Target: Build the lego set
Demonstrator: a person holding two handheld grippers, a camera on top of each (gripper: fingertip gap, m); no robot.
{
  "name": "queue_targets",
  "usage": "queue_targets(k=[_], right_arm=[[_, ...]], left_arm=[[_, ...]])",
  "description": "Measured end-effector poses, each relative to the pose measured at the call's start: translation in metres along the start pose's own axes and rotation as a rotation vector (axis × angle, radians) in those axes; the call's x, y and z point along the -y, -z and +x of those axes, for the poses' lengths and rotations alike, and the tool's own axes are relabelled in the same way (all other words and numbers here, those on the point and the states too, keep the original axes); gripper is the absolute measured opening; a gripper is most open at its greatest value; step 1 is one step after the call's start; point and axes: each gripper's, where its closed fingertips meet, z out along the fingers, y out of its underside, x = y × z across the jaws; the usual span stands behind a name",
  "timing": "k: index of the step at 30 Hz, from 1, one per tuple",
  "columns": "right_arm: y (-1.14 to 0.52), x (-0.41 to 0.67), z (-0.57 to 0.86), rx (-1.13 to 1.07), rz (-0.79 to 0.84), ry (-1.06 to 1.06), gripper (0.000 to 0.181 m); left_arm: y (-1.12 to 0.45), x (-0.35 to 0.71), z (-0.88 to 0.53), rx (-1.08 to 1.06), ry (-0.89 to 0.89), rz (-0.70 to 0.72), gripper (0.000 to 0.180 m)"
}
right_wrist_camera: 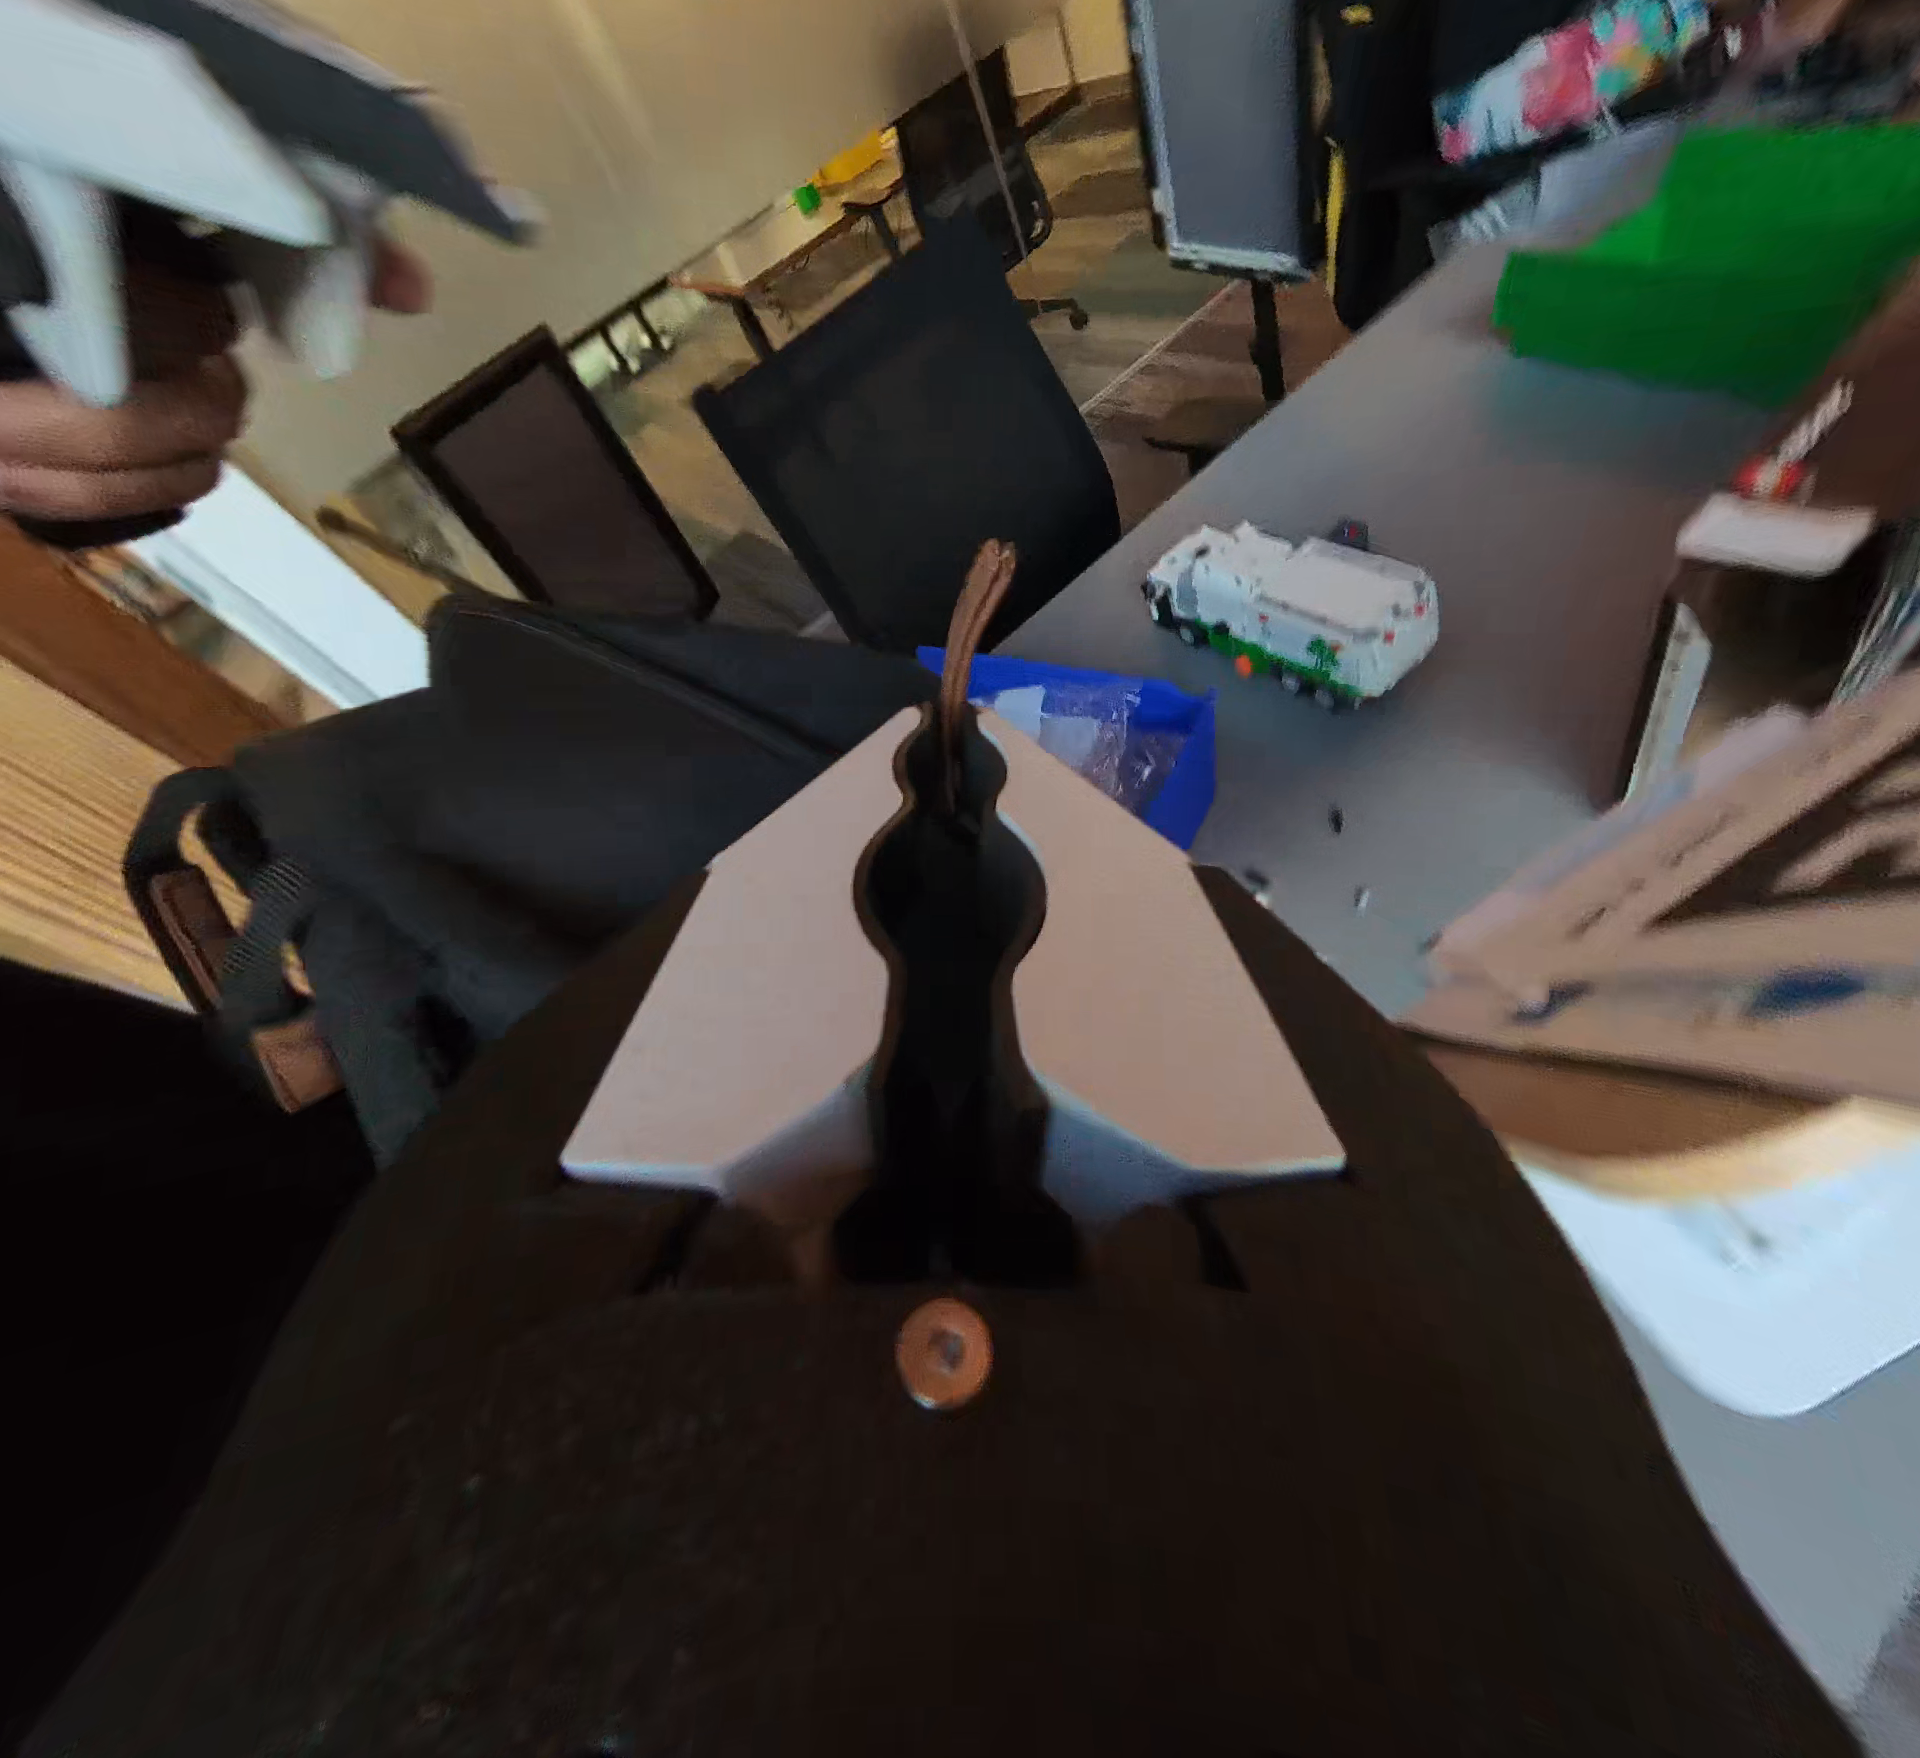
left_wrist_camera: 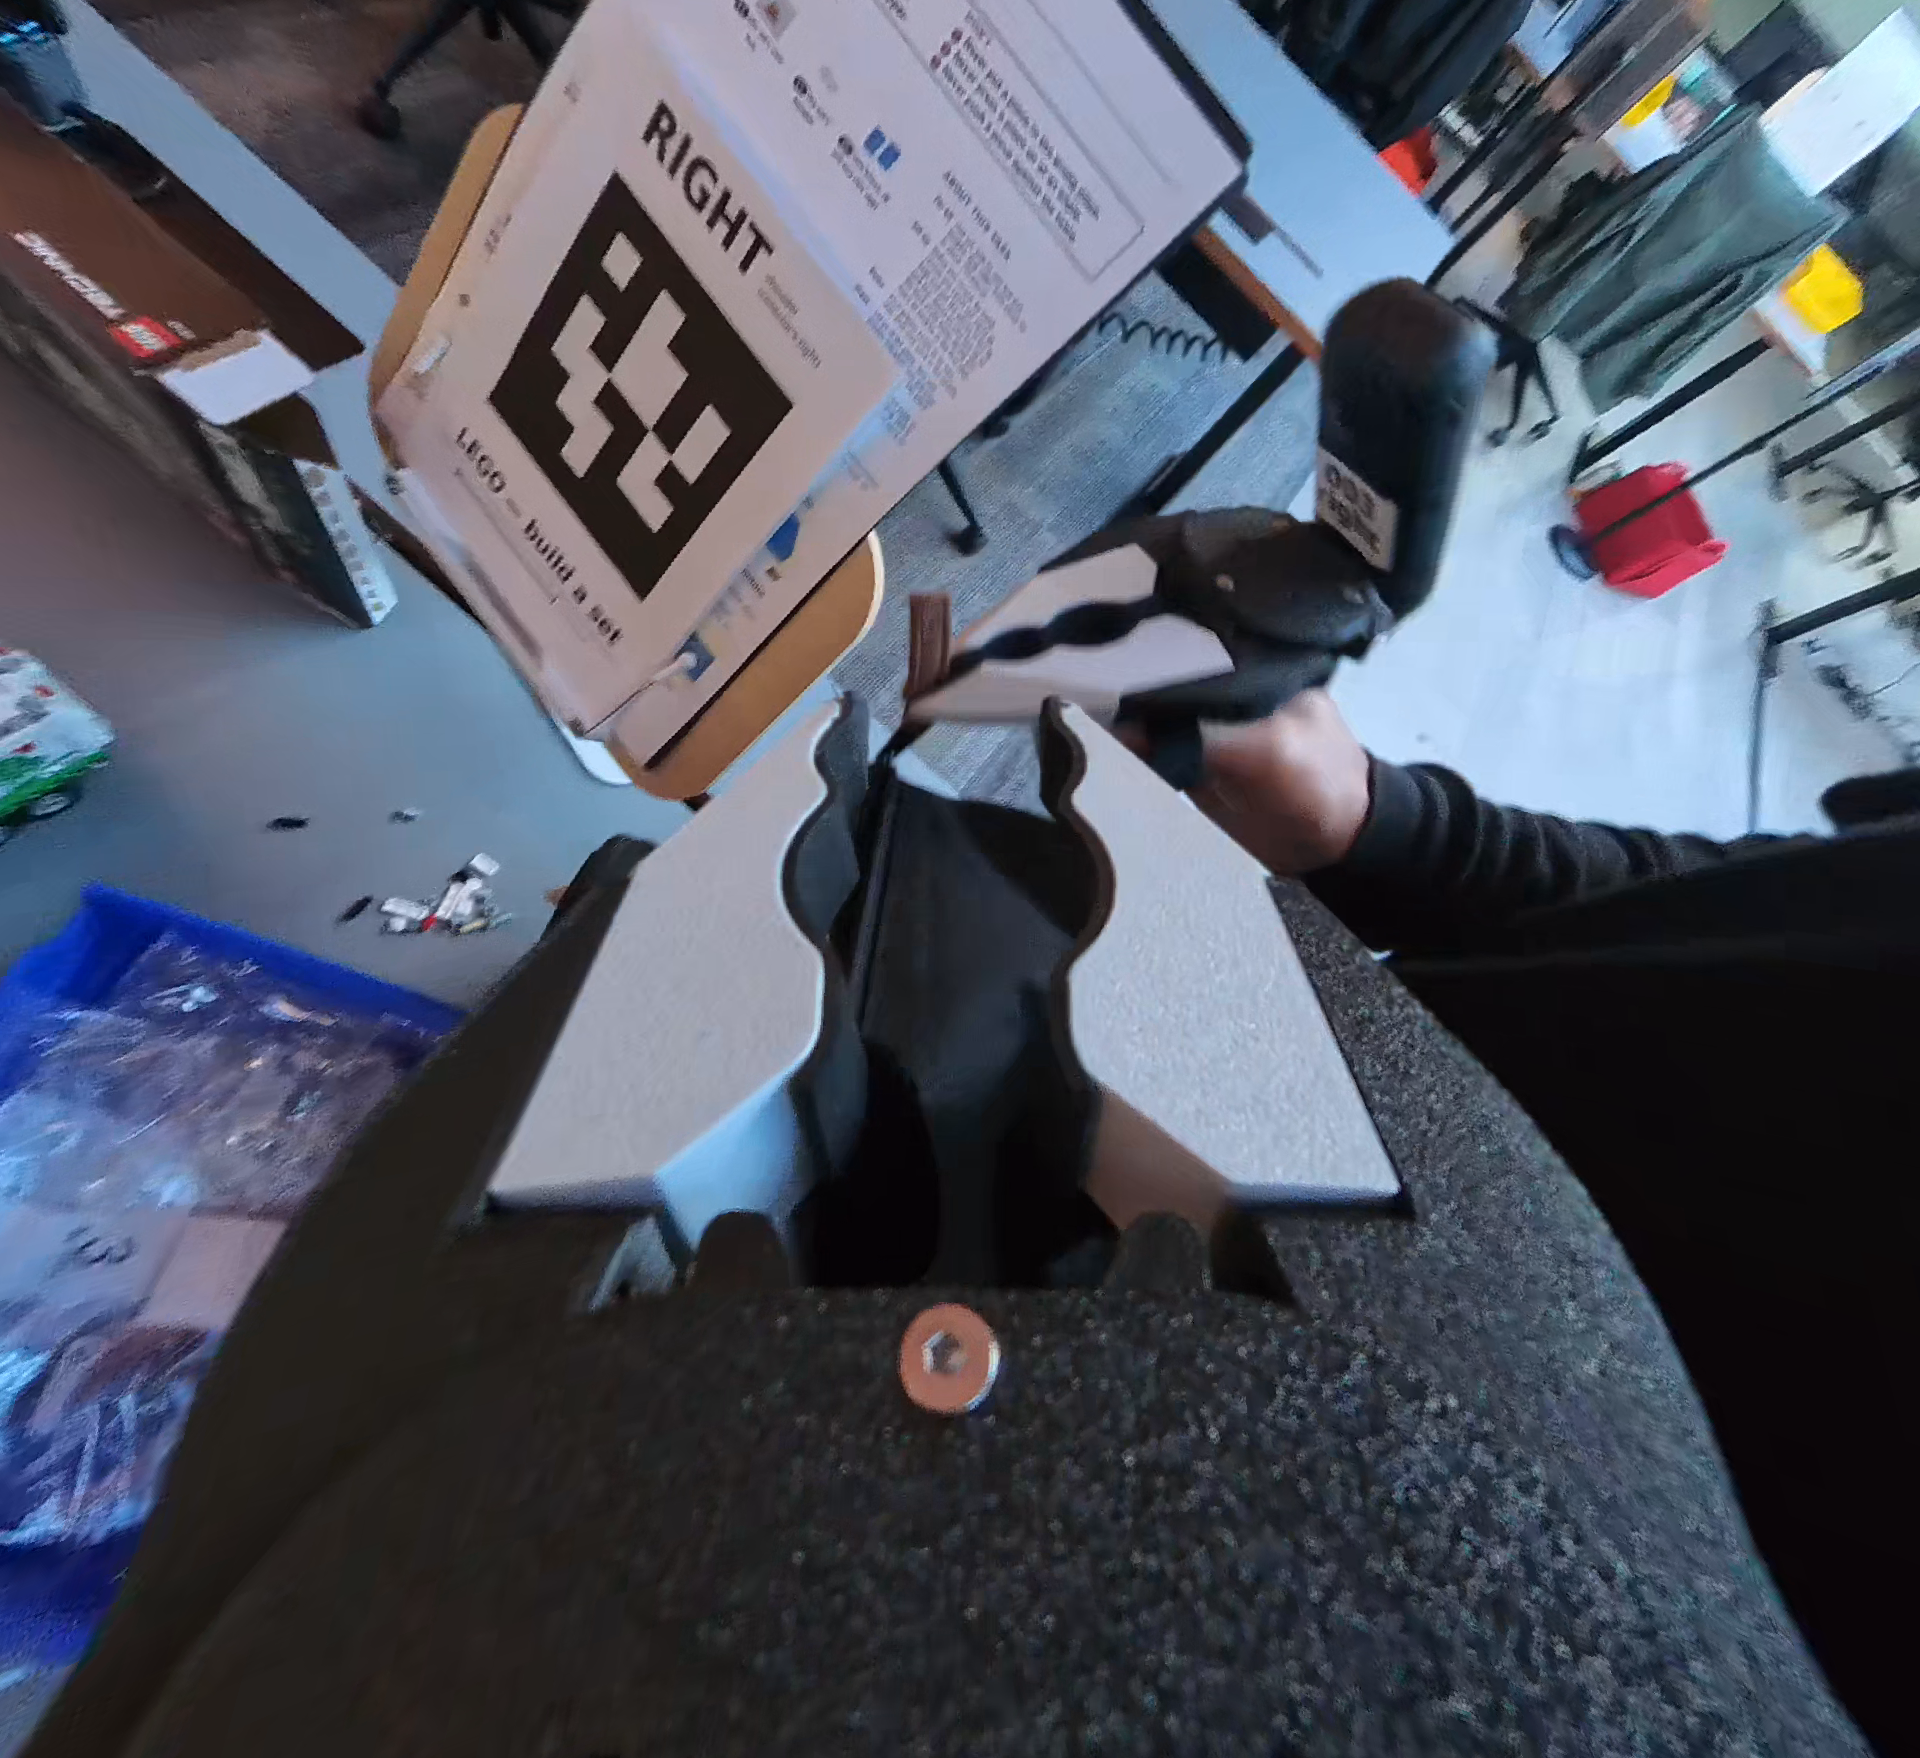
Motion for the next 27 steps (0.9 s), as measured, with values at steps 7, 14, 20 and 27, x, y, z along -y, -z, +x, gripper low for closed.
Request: queue_targets(k=[7, 14, 20, 27], right_arm=[[-0.036, 0.043, -0.068, -0.004, -0.086, 0.424, 0.002], [-0.057, 0.048, -0.082, -0.097, -0.154, 0.654, 0.002], [-0.075, 0.046, -0.107, -0.113, -0.176, 0.907, 0.001], [-0.081, 0.042, -0.113, -0.172, -0.187, 1.104, 0.001]], left_arm=[[0.007, 0.01, 0.0, -0.038, 0.095, 0.029, 0.033], [0.021, -0.016, -0.011, -0.031, 0.208, 0.011, 0.03], [0.04, -0.028, -0.022, 0.02, 0.359, 0.088, 0.021], [0.05, -0.039, -0.029, 0.042, 0.502, 0.119, 0.013]])
